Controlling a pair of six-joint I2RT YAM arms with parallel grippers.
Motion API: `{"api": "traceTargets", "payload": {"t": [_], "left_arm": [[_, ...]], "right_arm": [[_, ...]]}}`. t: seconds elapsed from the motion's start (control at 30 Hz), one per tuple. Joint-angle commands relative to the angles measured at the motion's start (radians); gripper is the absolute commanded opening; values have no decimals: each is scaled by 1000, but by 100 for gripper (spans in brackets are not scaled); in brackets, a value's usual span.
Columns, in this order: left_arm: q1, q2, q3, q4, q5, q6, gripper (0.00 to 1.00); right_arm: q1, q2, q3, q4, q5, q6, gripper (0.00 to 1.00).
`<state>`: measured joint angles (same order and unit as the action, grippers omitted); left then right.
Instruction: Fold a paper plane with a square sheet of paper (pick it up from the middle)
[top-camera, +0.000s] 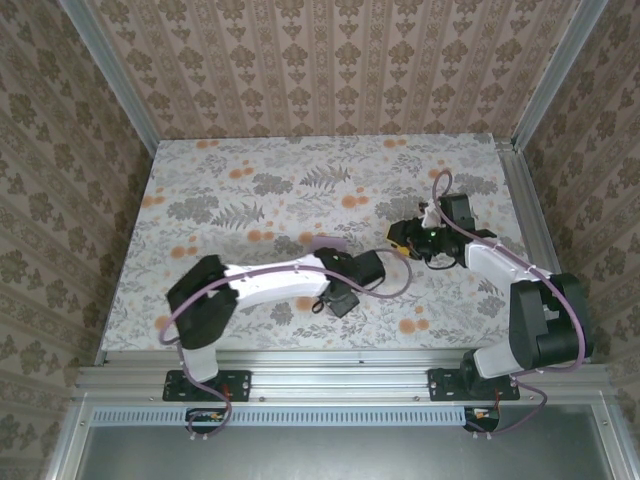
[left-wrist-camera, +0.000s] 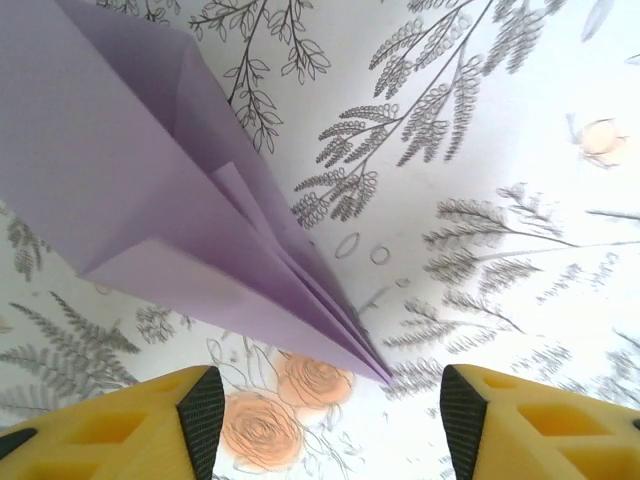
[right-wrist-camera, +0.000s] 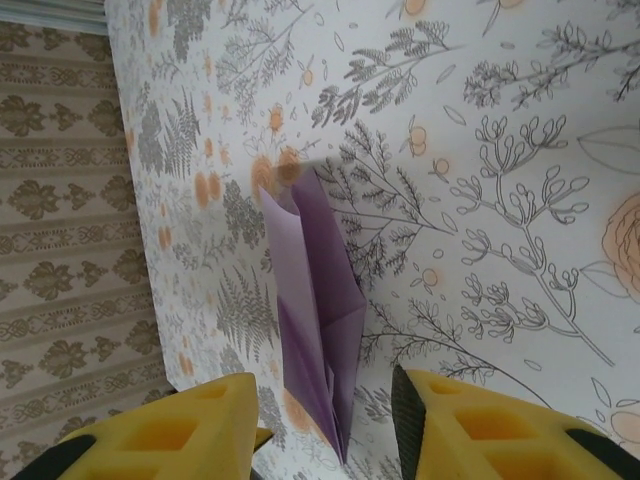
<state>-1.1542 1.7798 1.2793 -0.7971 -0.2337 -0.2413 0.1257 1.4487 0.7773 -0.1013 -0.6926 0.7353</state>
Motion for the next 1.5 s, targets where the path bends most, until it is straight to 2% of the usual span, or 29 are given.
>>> {"api": "traceTargets", "payload": {"t": [0.0,0.07,0.37,0.57,0.73,0.9,1.13,1.47], "left_arm": [[82,-137,-64,82,231,-58,63],[143,-205,-109,106,298,-76,63],[422,-389,-297,201,469,-136,63],[543,-446,-388,278,553,-170,63],[592,-448,-425,299,583,-174,63],[617,-439,-446,321,600,-181,63],[633,-432,-460,332,618,-179,63],[634,-404,-455,328,633,-181,63]], "right_arm": [[43,6,-20,25,-24,-13,42],[86,6,-24,32,-2,-6,42],[308,91,4,95,96,31,48],[418,163,52,129,123,51,45],[483,196,87,179,134,73,38],[525,274,158,125,149,46,30],[519,301,150,56,220,-8,22],[484,335,64,145,208,13,11]]}}
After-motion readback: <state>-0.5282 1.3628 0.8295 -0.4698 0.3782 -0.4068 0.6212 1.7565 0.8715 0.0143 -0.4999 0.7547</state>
